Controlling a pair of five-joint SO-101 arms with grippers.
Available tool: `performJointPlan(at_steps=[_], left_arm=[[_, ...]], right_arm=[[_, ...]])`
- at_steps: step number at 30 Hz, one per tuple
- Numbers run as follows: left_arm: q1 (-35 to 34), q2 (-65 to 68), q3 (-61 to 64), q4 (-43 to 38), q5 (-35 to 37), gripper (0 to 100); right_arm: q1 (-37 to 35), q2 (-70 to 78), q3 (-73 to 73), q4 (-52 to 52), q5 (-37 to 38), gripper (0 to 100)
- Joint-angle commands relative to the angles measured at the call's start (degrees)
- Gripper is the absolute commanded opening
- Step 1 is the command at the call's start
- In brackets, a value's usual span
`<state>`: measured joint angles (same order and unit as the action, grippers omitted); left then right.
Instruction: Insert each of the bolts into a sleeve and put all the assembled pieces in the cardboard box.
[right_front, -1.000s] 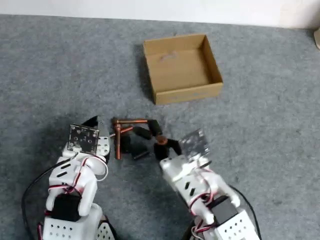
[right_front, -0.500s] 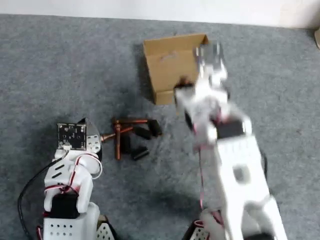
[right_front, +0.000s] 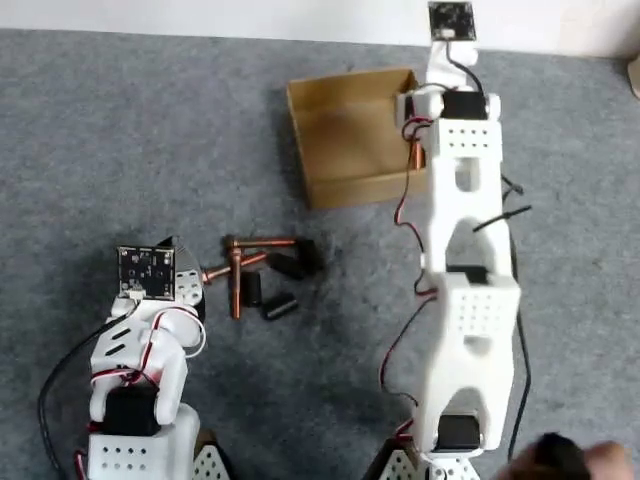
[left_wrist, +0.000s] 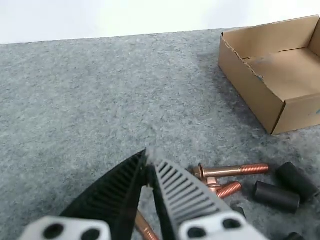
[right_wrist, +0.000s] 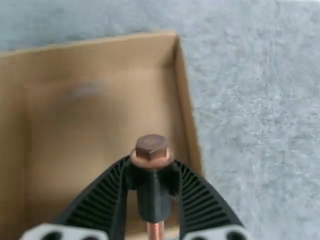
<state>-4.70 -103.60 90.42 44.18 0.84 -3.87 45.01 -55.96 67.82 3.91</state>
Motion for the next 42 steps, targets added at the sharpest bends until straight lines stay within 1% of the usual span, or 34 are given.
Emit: performJointPlan(at_steps=[1, 7, 11, 12, 14, 18, 19, 22, 26, 30, 33, 34, 38, 42], left_arm=[[-0.04, 0.13, -0.31, -1.23, 0.35, 1], [-0.04, 0.13, -0.31, -1.23, 0.35, 1], [-0.04, 0.13, -0.31, -1.23, 0.35, 1], [0.04, 0.13, -0.31, -1.23, 0.35, 1], [0.04, 0.13, -0.31, -1.23, 0.35, 1], [0.04, 0.13, -0.22, -1.23, 0.35, 1], [0.04, 0.13, -0.22, -1.23, 0.35, 1], [0.04, 0.13, -0.22, -1.23, 0.35, 1], [0.04, 0.13, -0.13, -1.23, 0.26, 1], [0.04, 0.13, -0.13, -1.23, 0.26, 1], [0.04, 0.13, -0.13, -1.32, 0.26, 1], [0.04, 0.13, -0.13, -1.32, 0.26, 1], [-0.22, 0.22, -0.75, -1.76, 0.26, 1], [-0.31, 0.22, -0.92, -1.76, 0.18, 1]], right_arm=[[0.04, 8.92, -15.69, 1.98, 0.44, 0.4], [-2.24, 21.58, -29.49, 7.43, 0.44, 0.4], [-2.24, 25.45, -35.91, 9.80, 0.53, 0.5], [-2.24, 25.80, -36.79, 10.59, 0.53, 1.9], [-2.24, 25.80, -38.11, 12.53, 0.53, 9.5], [-2.33, 25.71, -38.90, 15.69, 0.53, 30.4], [-2.33, 25.71, -40.13, 16.31, 0.53, 32.8], [-2.51, 25.36, -45.49, 18.33, 0.35, 33.1], [-2.77, 19.82, -47.34, 21.67, 0.18, 32.4], [-3.38, 10.59, -47.34, 27.82, -0.09, 31.0], [-4.88, 2.77, -47.25, 33.45, -3.08, 30.7], [-5.23, 0.31, -46.81, 33.54, -3.78, 30.7], [-6.37, -10.33, -40.84, 33.36, -4.66, 30.7], [-10.51, -22.55, -26.24, 33.36, -4.66, 30.7]])
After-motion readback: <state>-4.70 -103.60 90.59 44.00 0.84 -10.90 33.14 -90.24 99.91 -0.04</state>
